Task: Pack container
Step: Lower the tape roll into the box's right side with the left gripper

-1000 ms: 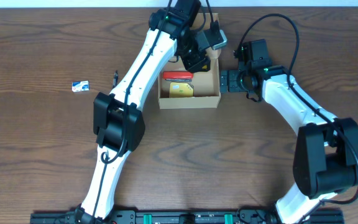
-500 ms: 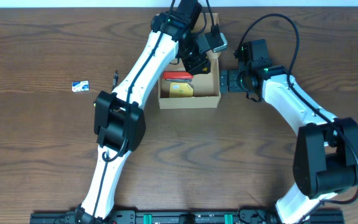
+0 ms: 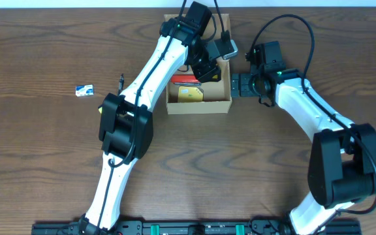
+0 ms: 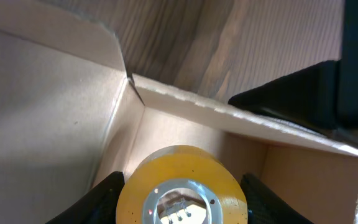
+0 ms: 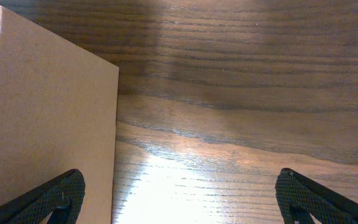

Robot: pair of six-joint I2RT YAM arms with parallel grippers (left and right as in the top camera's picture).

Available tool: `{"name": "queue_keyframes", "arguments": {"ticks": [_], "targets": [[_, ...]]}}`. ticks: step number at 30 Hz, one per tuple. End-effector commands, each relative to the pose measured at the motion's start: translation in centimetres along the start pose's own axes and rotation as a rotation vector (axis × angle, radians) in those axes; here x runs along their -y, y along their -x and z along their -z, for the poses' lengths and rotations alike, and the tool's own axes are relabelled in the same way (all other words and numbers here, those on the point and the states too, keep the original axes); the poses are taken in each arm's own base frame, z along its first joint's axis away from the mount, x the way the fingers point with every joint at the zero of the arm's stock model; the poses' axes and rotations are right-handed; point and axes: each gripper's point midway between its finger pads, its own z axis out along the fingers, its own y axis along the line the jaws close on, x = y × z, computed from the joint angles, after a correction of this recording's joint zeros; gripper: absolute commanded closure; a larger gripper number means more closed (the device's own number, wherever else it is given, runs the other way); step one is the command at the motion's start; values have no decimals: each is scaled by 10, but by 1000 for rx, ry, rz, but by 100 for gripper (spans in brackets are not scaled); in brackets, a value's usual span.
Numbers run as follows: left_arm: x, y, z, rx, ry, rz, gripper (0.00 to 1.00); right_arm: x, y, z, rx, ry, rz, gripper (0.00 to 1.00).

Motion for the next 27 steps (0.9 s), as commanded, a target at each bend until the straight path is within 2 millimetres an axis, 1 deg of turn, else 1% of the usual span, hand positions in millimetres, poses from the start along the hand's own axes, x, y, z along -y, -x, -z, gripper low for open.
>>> {"name": "queue_keyframes", "arguments": {"ticks": [1, 8, 17, 19, 21, 23, 27], "targets": [[8, 2, -8, 24, -49, -9, 95, 1, 0, 0, -1, 1, -14, 1], [8, 4, -18, 55, -64, 6, 95, 1, 0, 0, -1, 1, -14, 1], [6, 9, -19, 72, -51, 13, 95, 2, 0, 0, -1, 1, -15, 1], [4, 11, -19, 78, -46, 23, 92, 1, 0, 0, -1, 1, -14, 1], [3, 12, -19, 84, -42, 32, 83, 2, 0, 0, -1, 1, -15, 1], [3, 13, -19, 87, -39, 33, 76, 1, 0, 0, -1, 1, -14, 1], [2, 13, -19, 88, -38, 40, 70, 1, 0, 0, -1, 1, -14, 1]]}}
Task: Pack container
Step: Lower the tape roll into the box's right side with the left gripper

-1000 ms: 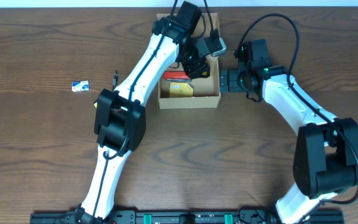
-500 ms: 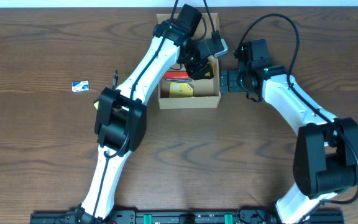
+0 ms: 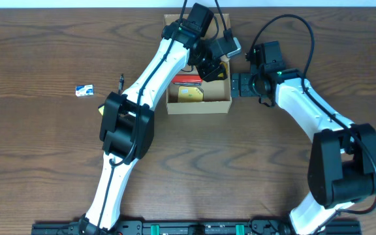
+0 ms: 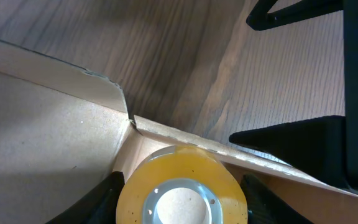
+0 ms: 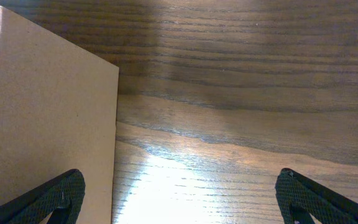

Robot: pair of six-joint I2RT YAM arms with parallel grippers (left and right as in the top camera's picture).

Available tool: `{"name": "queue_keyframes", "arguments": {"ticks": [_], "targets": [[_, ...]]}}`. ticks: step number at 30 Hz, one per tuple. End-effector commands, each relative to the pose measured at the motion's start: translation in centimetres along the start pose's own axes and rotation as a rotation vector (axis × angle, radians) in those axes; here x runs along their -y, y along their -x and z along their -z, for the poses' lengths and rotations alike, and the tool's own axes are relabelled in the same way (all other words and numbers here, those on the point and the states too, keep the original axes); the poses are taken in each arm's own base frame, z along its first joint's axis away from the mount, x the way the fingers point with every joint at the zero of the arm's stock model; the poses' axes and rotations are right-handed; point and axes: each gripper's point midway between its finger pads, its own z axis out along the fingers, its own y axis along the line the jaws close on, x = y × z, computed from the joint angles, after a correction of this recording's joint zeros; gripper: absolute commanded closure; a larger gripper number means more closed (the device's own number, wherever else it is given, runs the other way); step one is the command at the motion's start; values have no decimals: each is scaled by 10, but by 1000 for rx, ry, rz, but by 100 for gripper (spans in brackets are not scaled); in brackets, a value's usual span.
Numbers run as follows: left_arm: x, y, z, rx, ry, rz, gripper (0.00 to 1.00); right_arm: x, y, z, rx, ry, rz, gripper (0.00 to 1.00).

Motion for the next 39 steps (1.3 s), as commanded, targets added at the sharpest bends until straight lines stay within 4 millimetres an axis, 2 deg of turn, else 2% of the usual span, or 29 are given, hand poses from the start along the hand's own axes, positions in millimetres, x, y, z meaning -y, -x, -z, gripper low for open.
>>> {"name": "queue_keyframes", "arguments": {"ticks": [1, 14, 28, 32, 39], "targets": [[4, -2, -7, 2, -27, 30, 68, 1, 0, 0, -1, 1, -15, 1], [4, -3, -7, 1, -28, 66, 52, 1, 0, 0, -1, 1, -14, 1], [4, -3, -7, 0, -28, 131, 47, 1, 0, 0, -1, 1, -14, 1], [4, -3, -7, -3, -29, 171, 38, 1, 0, 0, -1, 1, -14, 1], [6, -5, -7, -13, -34, 215, 37, 2, 0, 0, -1, 1, -15, 1]]}}
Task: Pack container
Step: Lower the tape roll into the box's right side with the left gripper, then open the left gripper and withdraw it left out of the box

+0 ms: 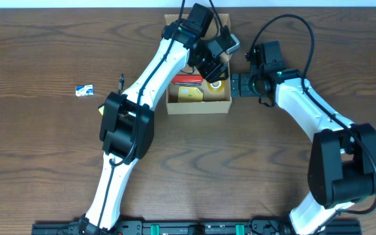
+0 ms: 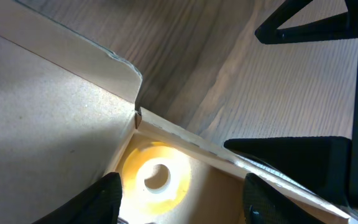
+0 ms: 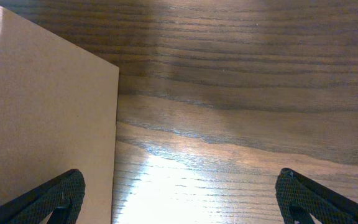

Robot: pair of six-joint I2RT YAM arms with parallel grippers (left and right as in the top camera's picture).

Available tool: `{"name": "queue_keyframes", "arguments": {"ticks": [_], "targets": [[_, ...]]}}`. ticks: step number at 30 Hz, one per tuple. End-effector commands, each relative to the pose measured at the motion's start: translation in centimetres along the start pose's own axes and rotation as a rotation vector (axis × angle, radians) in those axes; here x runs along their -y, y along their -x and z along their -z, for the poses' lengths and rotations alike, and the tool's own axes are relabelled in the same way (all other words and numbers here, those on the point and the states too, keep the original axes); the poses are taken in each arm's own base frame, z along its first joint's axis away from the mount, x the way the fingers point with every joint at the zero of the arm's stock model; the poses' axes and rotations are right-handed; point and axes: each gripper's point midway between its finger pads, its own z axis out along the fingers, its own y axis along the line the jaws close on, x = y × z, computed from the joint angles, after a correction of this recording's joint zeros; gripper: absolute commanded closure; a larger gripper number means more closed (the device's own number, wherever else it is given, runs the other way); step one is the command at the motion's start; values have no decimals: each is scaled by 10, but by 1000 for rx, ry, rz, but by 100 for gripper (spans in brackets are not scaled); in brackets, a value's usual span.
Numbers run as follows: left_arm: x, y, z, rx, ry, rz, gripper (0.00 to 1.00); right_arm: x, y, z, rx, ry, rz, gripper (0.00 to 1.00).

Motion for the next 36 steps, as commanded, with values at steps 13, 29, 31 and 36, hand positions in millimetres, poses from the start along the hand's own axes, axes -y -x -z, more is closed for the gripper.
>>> {"name": "queue_keyframes", "arguments": {"ticks": [13, 29, 31, 36], "targets": [[-8, 8, 15, 31, 25, 24, 33, 1, 0, 0, -1, 1, -14, 1], [-32, 39, 178, 130, 439, -8, 27, 1, 0, 0, -1, 1, -14, 1], [-31, 43, 207, 167, 488, -9, 25, 1, 0, 0, -1, 1, -14, 1], [-72, 13, 277, 187, 793, 302, 29, 2, 0, 0, -1, 1, -15, 1]]}}
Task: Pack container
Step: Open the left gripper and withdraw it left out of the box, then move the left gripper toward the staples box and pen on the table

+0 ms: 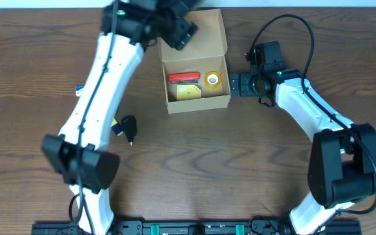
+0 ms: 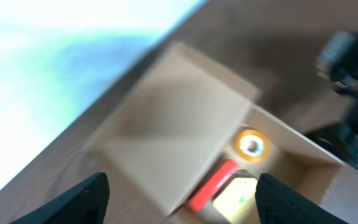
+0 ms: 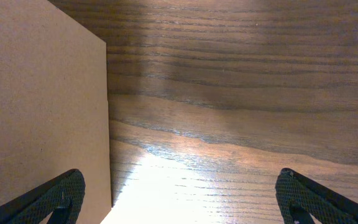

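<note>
The open cardboard box (image 1: 197,103) stands at the table's middle rear with its lid flap (image 1: 201,31) folded back. Inside lie a yellow tape roll (image 1: 213,79), a red item (image 1: 183,77) and a yellow flat item (image 1: 188,93). The blurred left wrist view looks down on the roll (image 2: 251,144) and the red item (image 2: 213,185). My left gripper (image 1: 179,31) hangs open and empty, high over the flap's left side. My right gripper (image 1: 235,85) stands open against the box's right wall (image 3: 42,106), holding nothing.
A black-and-yellow object (image 1: 124,127) lies on the table left of the box, by my left arm. A small blue-and-white item (image 1: 78,90) peeks out from behind that arm further left. Dark wood table (image 1: 194,163) spreads in front of the box.
My left gripper, then open just over the box's right rear corner, is now high over the flap to the left. The tape roll stays in the box. The box wall shifted slightly in the right wrist view.
My left gripper was shut on the tape roll low in the box's right rear corner, and still held it at the second moment. Then it was open with the roll lying on the box floor. Now it is raised away. The right gripper stayed at the box's wall.
</note>
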Robot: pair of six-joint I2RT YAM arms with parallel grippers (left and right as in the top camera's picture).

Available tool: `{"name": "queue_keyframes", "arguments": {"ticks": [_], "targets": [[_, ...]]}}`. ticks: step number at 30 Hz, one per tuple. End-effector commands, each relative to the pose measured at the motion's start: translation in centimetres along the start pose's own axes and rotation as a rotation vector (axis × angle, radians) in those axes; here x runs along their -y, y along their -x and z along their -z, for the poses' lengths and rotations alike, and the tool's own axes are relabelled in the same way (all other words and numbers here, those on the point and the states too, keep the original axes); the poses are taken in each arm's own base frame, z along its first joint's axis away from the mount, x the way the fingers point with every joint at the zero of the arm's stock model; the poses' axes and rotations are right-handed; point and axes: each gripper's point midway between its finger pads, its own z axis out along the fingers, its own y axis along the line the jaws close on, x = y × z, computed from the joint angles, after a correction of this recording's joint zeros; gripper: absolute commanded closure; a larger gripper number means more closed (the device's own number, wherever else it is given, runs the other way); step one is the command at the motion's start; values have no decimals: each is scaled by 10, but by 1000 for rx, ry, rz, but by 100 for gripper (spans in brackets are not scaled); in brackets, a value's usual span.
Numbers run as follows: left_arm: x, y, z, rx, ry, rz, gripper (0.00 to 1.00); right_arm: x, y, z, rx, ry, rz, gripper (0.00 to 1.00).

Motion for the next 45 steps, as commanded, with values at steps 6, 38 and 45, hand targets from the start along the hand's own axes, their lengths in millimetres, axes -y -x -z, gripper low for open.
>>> {"name": "queue_keyframes", "arguments": {"ticks": [6, 38, 45], "targets": [[-111, -60, 10, -135, 413, 437, 73, 1, 0, 0, -1, 1, -14, 1], [-153, -171, -209, -6, -245, 1169, 95, 1, 0, 0, -1, 1, -14, 1], [-172, -173, -165, -80, -43, 1254, 94, 1, 0, 0, -1, 1, -14, 1]]}}
